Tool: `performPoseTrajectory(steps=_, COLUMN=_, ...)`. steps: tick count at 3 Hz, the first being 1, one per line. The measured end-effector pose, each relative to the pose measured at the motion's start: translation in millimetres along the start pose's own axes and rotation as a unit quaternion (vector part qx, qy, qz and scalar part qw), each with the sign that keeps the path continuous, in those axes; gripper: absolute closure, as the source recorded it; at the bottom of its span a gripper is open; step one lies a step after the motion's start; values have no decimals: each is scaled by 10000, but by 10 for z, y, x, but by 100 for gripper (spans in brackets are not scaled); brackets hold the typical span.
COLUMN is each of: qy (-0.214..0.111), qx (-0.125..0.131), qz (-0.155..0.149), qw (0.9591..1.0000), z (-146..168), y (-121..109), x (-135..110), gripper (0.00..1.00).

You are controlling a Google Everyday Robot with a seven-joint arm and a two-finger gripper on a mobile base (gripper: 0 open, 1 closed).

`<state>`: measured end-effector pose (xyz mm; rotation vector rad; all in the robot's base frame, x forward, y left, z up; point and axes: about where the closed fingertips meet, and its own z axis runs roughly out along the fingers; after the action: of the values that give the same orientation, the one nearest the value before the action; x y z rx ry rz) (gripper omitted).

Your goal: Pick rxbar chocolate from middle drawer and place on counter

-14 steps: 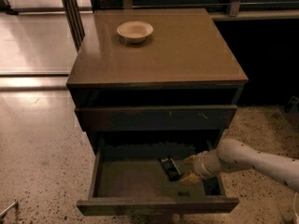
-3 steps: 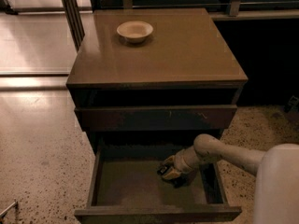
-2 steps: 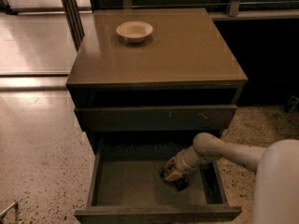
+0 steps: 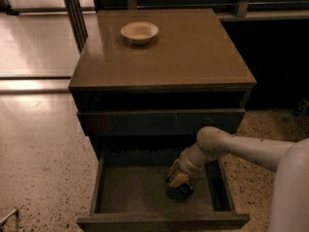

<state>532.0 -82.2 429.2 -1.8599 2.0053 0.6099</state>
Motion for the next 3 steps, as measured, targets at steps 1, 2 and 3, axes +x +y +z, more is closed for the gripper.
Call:
performPoseTrajectory(steps=1, qy=1, qx=0, qz=-2, qw=10000, z=-1, y=1, x=-1, gripper=100)
performPoseTrajectory(steps=2, qy=136, qx=-31, qz=-279, qw=9995, z=-169, y=65, x=-182, gripper=100)
performPoseTrajectory(steps=3, qy=317, qx=-42, qz=-635, qw=9975, z=-484, y=212, x=-557, gripper=100)
